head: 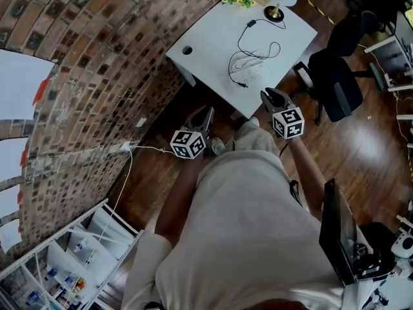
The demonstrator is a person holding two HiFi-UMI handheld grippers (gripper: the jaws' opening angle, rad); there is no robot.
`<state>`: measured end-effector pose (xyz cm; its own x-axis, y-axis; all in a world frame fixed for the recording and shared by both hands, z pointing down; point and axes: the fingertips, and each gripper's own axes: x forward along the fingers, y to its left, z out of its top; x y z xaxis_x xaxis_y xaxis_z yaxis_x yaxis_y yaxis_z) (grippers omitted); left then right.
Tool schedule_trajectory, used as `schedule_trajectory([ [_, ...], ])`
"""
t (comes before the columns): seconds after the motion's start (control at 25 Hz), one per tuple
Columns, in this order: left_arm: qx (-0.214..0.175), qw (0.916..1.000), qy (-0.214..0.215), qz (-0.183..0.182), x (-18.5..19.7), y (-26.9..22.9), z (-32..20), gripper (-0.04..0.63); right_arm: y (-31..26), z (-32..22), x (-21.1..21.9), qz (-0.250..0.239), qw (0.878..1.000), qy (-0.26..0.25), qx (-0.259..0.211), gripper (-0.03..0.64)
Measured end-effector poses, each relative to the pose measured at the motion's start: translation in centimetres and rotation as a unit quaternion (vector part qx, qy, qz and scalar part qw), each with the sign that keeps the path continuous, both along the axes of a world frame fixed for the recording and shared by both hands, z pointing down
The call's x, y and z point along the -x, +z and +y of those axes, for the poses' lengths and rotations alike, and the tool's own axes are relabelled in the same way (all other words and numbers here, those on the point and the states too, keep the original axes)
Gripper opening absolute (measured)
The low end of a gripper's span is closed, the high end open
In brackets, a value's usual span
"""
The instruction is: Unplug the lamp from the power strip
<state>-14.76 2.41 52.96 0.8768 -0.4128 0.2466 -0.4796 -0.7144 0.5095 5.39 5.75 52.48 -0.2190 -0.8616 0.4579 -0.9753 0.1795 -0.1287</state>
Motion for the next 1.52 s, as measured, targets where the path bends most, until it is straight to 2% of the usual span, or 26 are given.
schedule_trajectory([
  [0.12, -0.021, 0.9998, 0.003, -0.005, -0.3, -1.0, 0.8, 0.016, 0.3, 0.8, -1.0, -0.004, 1.000, 0.006, 0.000, 0.075],
  [0.32, -0.029, 0.9992, -0.024, -0.016, 0.0, -1.7, 2.6, 0.017, -0.3, 2.4, -2.8, -0.014, 1.000, 0.003, -0.005, 0.075],
  [0.56, -0.033, 0.9952, -0.091, -0.015, 0.2, -3.9, 4.3, 0.018, -5.4, 5.9, -4.8, 0.004, 0.998, -0.031, -0.053, 0.054],
  [0.72, -0.044, 0.9941, -0.094, -0.029, -1.4, -4.5, 7.0, 0.018, -7.0, 9.3, -6.4, 0.009, 0.996, -0.051, -0.067, 0.054],
  [0.96, -0.045, 0.9921, -0.111, -0.038, -3.9, -4.3, 13.1, 0.021, -5.6, 15.9, -9.2, -0.007, 0.997, -0.059, -0.051, 0.054],
  [1.16, -0.023, 0.9923, -0.113, -0.047, -5.7, -2.8, 19.2, 0.021, -3.4, 21.2, -11.1, -0.014, 0.998, -0.059, -0.029, 0.054],
  [1.52, -0.009, 0.9909, -0.102, -0.088, -6.4, -1.2, 26.5, 0.021, 0.1, 27.7, -10.8, -0.038, 0.996, -0.073, 0.016, 0.054],
])
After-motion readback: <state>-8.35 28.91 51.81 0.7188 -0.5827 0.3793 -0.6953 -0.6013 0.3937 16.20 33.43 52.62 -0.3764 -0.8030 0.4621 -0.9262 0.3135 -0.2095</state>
